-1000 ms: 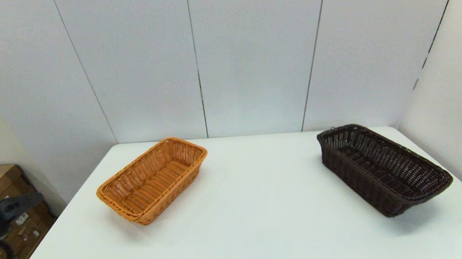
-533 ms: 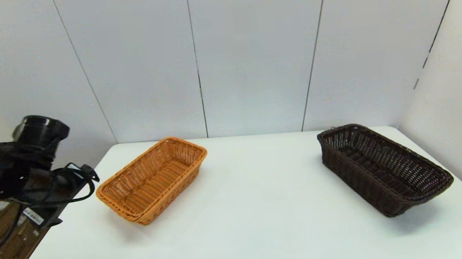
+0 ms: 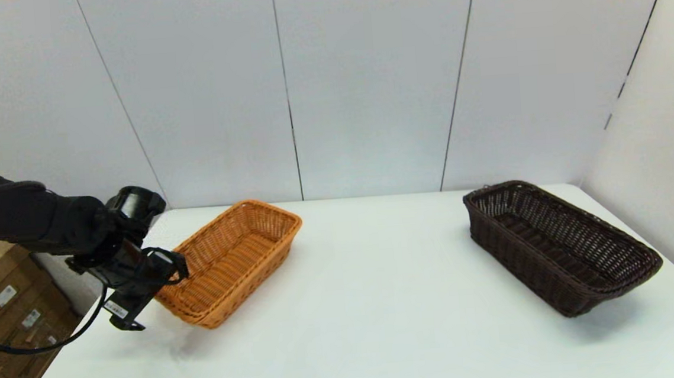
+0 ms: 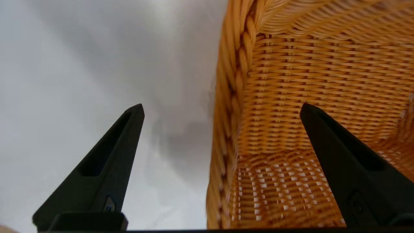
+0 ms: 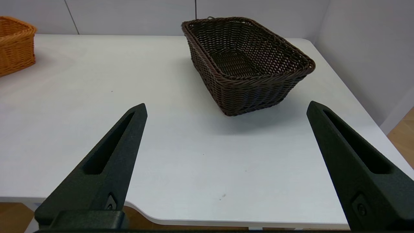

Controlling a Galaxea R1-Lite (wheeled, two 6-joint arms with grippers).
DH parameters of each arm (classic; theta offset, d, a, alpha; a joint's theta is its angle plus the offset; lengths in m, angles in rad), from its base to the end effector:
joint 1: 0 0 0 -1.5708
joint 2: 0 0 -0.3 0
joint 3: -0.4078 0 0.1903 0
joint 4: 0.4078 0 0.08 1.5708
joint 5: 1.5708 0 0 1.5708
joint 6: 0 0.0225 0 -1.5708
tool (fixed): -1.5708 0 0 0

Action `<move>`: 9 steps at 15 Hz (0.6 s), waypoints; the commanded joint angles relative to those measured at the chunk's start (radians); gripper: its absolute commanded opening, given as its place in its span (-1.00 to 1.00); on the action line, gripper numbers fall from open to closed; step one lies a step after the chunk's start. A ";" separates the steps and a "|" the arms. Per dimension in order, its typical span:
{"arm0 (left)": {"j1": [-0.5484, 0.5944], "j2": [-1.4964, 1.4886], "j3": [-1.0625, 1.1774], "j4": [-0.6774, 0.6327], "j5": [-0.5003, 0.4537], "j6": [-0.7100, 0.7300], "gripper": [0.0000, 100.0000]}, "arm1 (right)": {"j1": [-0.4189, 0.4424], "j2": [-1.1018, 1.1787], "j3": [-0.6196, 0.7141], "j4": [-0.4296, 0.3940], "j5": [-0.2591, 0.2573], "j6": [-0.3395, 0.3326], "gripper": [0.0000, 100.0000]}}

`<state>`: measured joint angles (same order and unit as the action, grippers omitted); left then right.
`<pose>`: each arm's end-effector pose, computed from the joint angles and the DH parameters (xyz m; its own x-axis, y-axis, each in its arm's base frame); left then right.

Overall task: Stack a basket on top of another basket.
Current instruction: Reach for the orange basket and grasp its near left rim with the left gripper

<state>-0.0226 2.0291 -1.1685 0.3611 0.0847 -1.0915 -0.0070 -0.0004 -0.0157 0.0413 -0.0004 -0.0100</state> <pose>0.3388 -0.0058 0.0895 0.3426 0.0769 -0.9363 -0.8365 0.4785 -0.2668 -0.0241 0.0002 0.0756 0.9997 -0.0074 -0.0252 0.0071 0.9999 -0.0100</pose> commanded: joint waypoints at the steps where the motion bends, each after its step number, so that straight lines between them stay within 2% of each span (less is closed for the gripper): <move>1: -0.010 0.071 -0.011 0.004 -0.036 -0.007 1.00 | -0.001 0.000 0.000 0.000 0.000 -0.002 1.00; 7: -0.011 0.117 -0.017 0.022 -0.059 -0.002 1.00 | -0.001 0.000 0.000 0.000 0.000 -0.002 1.00; 8: -0.014 0.120 -0.016 0.022 -0.063 -0.002 -1.00 | -0.001 0.000 0.000 0.000 0.000 -0.002 1.00; 9: -0.014 0.118 -0.017 0.022 -0.066 -0.002 -1.00 | -0.001 0.000 0.000 0.000 0.000 -0.002 1.00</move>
<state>-0.0351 2.1455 -1.1849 0.3813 0.0187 -1.0877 -0.0072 -0.0004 -0.0153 0.0409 0.0000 -0.0115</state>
